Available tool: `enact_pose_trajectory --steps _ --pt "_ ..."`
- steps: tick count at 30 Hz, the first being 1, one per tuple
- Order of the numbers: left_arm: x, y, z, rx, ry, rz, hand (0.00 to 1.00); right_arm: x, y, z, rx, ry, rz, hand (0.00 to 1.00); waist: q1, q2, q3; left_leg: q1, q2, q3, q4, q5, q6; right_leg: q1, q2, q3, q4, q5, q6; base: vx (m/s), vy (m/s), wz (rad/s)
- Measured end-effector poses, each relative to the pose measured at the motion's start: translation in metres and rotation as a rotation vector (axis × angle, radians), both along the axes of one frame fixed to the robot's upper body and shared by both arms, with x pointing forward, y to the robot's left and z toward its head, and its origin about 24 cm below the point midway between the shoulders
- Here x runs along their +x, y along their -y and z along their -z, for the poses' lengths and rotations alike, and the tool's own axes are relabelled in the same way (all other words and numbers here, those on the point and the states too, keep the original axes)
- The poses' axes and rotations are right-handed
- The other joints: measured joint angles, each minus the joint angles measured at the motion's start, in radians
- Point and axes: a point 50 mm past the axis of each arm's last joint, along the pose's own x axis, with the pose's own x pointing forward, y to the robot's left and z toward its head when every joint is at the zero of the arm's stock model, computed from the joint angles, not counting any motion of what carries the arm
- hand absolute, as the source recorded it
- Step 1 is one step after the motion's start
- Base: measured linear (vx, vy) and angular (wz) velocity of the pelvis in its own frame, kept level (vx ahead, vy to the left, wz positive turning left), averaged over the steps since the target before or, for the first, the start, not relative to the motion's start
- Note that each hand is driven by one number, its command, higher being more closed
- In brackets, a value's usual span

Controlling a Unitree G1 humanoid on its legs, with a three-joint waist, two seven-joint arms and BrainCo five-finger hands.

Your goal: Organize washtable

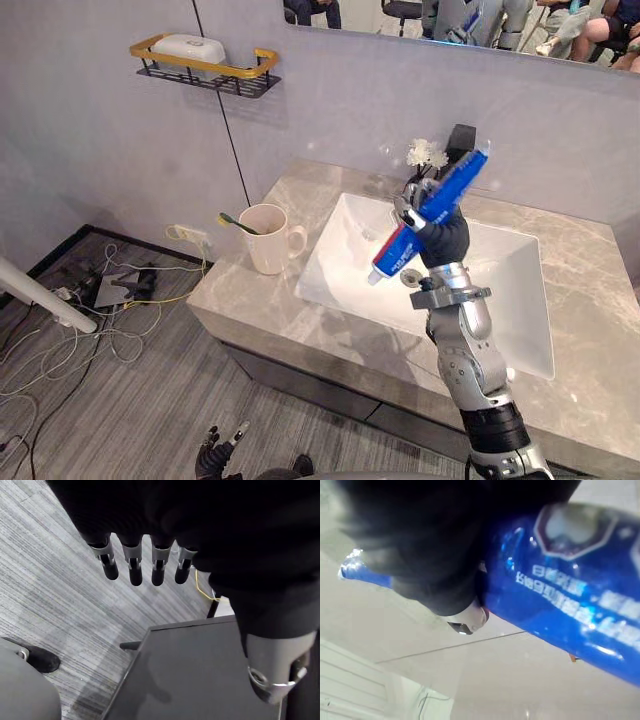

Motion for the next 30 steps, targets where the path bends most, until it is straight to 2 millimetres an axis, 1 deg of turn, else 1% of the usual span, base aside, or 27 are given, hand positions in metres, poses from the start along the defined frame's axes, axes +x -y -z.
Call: enact_pose_trajectory --steps 3,4,6,10,12,15,18,19,21,27,30 --pt "0.0 -0.002 0.0 0.004 0.002 0.004 0.0 0.0 -0.008 -0.012 -0.02 0.051 0.006 1.0 0.003 -0.003 0.009 -0.012 -0.005 -0.017 0.009 0.0 0.0 0.001 -0.002 -0.013 0.0 -0.002 0.003 -0.01 -0.001 0.19" --pt "0.001 -0.002 -0.001 0.007 0.001 0.012 0.0 0.0 -0.01 -0.017 -0.034 0.073 0.026 1.0 0.011 -0.004 0.016 -0.013 -0.007 -0.023 0.01 0.0 0.0 0.003 -0.004 -0.022 0.001 -0.004 0.004 -0.01 -0.001 0.13" --pt "0.001 -0.003 -0.001 0.012 0.001 0.02 0.0 0.001 -0.011 -0.02 -0.055 0.091 0.059 1.0 0.025 -0.008 0.019 -0.016 -0.009 -0.032 0.01 0.0 0.0 0.004 -0.004 -0.03 0.001 -0.005 0.003 0.0 0.0 0.16" --pt "0.002 -0.005 -0.002 0.023 -0.002 0.054 0.0 0.011 -0.017 -0.028 -0.125 0.124 0.15 1.0 0.052 -0.017 0.024 -0.029 -0.012 -0.053 0.012 0.004 -0.004 0.003 -0.004 -0.052 0.002 -0.008 0.003 0.0 -0.002 0.17" --pt "0.002 -0.005 -0.002 0.024 0.001 0.055 0.0 0.019 -0.024 -0.034 -0.163 0.143 0.178 1.0 0.057 -0.023 0.028 -0.035 -0.013 -0.067 0.013 0.006 -0.006 0.003 -0.003 -0.065 0.002 -0.009 0.003 0.01 -0.006 0.16" --pt "0.003 -0.006 -0.003 0.028 0.006 0.057 0.0 0.023 -0.034 -0.042 -0.21 0.177 0.193 1.0 0.065 -0.027 0.038 -0.047 -0.014 -0.075 0.02 0.006 -0.006 0.001 -0.002 -0.077 0.002 -0.01 0.001 0.01 -0.004 0.11" --pt "0.004 -0.007 -0.003 0.045 -0.005 0.1 0.0 0.03 -0.035 -0.044 -0.259 0.184 0.231 1.0 0.084 -0.032 0.045 -0.054 -0.015 -0.084 0.023 0.006 -0.007 0.001 0.0 -0.086 0.002 -0.012 0.0 0.0 -0.005 0.1" --pt "0.002 -0.008 -0.002 0.051 -0.014 0.113 0.0 0.033 -0.036 -0.043 -0.267 0.174 0.238 1.0 0.089 -0.033 0.046 -0.057 -0.015 -0.087 0.024 0.007 -0.007 -0.001 0.001 -0.089 0.002 -0.012 -0.001 0.01 -0.003 0.12" --pt "0.003 -0.008 -0.002 0.059 -0.016 0.126 0.0 0.042 -0.037 -0.043 -0.292 0.145 0.264 1.0 0.107 -0.036 0.053 -0.064 -0.015 -0.091 0.027 0.008 -0.009 -0.006 0.002 -0.091 0.002 -0.012 -0.001 0.01 0.0 0.06" --pt "0.003 -0.009 -0.002 0.066 -0.02 0.144 0.0 0.06 -0.043 -0.047 -0.348 0.112 0.301 1.0 0.111 -0.037 0.07 -0.087 -0.015 -0.099 0.043 0.009 -0.012 -0.014 0.006 -0.106 0.003 -0.013 -0.002 -0.01 0.0 0.07" --pt "0.003 -0.008 -0.002 0.07 -0.021 0.162 0.0 0.063 -0.044 -0.05 -0.351 0.107 0.316 1.0 0.114 -0.036 0.081 -0.09 -0.013 -0.101 0.046 0.009 -0.012 -0.015 0.008 -0.107 0.003 -0.014 -0.004 0.0 0.0 0.01"
